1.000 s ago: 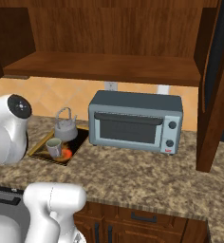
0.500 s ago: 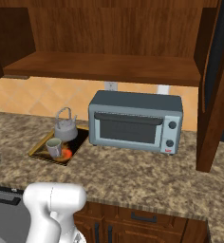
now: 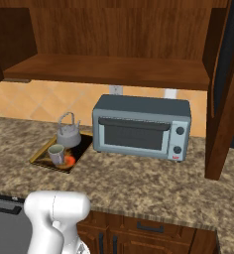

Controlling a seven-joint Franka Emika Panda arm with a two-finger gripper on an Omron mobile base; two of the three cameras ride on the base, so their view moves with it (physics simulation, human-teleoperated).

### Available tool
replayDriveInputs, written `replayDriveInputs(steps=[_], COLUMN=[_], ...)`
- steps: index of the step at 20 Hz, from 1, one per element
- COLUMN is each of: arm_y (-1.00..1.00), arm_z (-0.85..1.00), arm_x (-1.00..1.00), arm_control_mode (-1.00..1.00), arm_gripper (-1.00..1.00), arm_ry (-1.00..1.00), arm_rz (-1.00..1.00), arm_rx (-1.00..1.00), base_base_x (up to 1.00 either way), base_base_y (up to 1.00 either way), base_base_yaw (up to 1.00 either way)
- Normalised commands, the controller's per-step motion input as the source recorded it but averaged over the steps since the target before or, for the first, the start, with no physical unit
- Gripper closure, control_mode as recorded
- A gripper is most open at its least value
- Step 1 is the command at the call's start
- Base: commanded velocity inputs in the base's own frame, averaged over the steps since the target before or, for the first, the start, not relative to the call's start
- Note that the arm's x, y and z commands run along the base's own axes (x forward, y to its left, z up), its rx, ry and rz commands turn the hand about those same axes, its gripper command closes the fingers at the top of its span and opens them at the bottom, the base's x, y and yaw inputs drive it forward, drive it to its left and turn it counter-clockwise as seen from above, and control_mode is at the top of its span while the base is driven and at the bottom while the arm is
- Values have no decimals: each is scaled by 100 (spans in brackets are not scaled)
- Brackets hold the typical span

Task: Pick the kettle from the counter and place it on the tray. Then pick the mug from the cabinet and place it on the tray. Then close the cabinet doors.

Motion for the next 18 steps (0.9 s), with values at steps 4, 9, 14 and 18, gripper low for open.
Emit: replayDriveInputs(steps=[4, 9, 14, 18], arm_y=[57, 54, 35, 18], arm_z=[0, 0, 8, 5], arm_x=[0, 16, 27, 16], arm_control_mode=[-100, -100, -100, -100], arm_gripper=[-100, -100, -100, -100], arm_ry=[-1, 0, 12, 7], arm_rz=[-28, -36, -32, -15], arm_rx=[0, 0, 3, 5], base_base_x=[0, 0, 0, 0], base_base_y=[0, 0, 0, 0], base_base_yaw=[0, 0, 0, 0])
